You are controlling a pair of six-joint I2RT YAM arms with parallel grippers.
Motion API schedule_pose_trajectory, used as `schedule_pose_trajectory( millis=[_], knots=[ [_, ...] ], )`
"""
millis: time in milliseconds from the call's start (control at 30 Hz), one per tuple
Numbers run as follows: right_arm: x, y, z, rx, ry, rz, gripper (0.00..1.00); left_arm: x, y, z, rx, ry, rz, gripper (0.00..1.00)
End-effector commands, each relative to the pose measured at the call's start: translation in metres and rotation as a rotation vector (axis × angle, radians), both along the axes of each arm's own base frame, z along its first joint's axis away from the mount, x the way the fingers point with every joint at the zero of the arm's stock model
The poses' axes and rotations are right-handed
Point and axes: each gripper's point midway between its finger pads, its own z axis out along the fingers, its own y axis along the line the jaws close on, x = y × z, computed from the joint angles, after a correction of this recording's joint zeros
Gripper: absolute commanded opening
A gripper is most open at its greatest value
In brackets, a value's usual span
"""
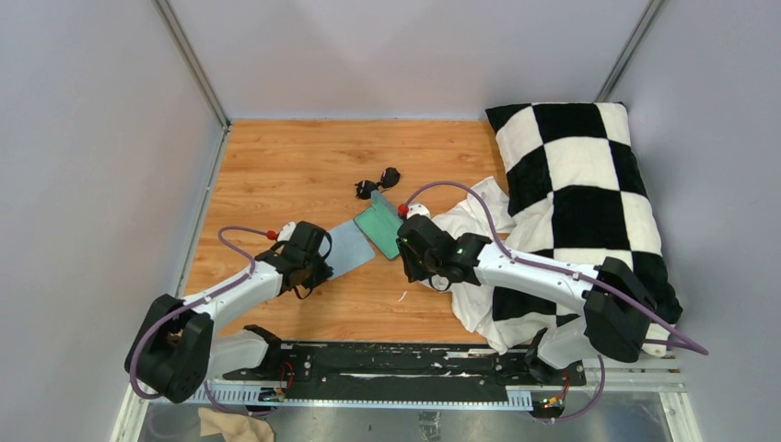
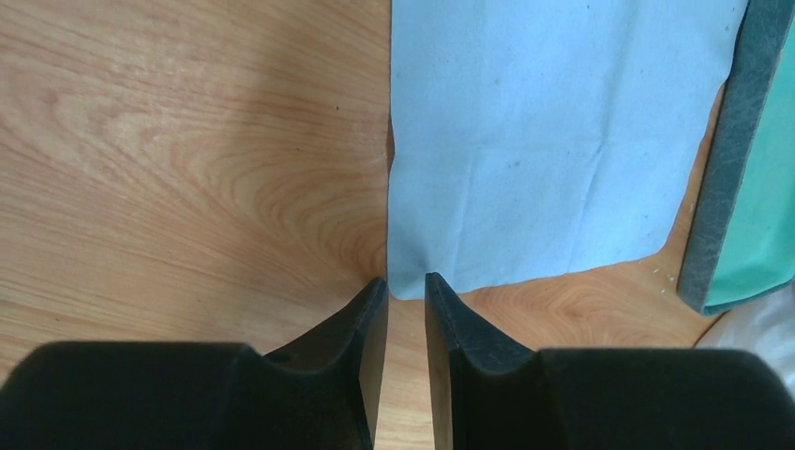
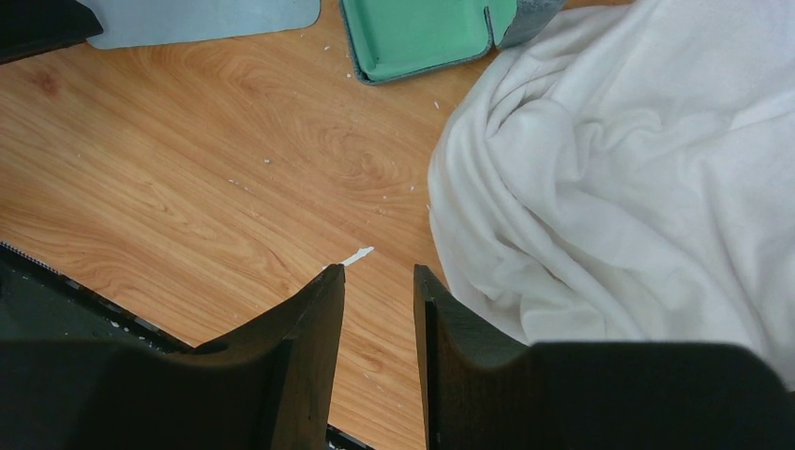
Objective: Organize the sunglasses
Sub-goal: Fold the glasses cleaning cloth at the center of the board.
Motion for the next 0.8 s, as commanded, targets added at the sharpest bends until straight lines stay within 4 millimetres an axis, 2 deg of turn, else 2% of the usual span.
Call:
schedule_pose_trajectory(
  millis=[0,200,300,400,500,633,767],
  knots=[
    [-0.004,0.002,0.006,0.014,0.000,-0.003,0.38,-0.001,0.014,-0.012,0.078,0.015,0.038,0.23],
    [-0.004,0.000,0.006,0.011,-0.004,-0.004,0.38,0.004,0.013,-0.017,0.101,0.023,0.015,0.12],
    [-0.004,0.000,0.005,0.010,-0.001,-0.006,0.38,0.006,0.012,-0.015,0.109,0.022,-0.001,0.01],
    [-0.004,-0.001,0.003,0.005,0.000,-0.009,0.38,0.006,0.013,-0.010,0.124,0.021,-0.024,0.00],
    [-0.004,0.001,0.003,0.008,0.004,-0.006,0.38,-0.004,0.020,-0.007,0.153,0.035,-0.044,0.00],
    [-0.007,0.015,0.001,0.066,0.040,-0.018,0.38,-0.016,0.030,0.002,0.179,0.021,-0.069,0.00],
    [-0.012,0.042,-0.008,0.134,0.099,-0.053,0.39,-0.027,0.033,0.005,0.173,0.027,-0.097,0.00]
  ],
)
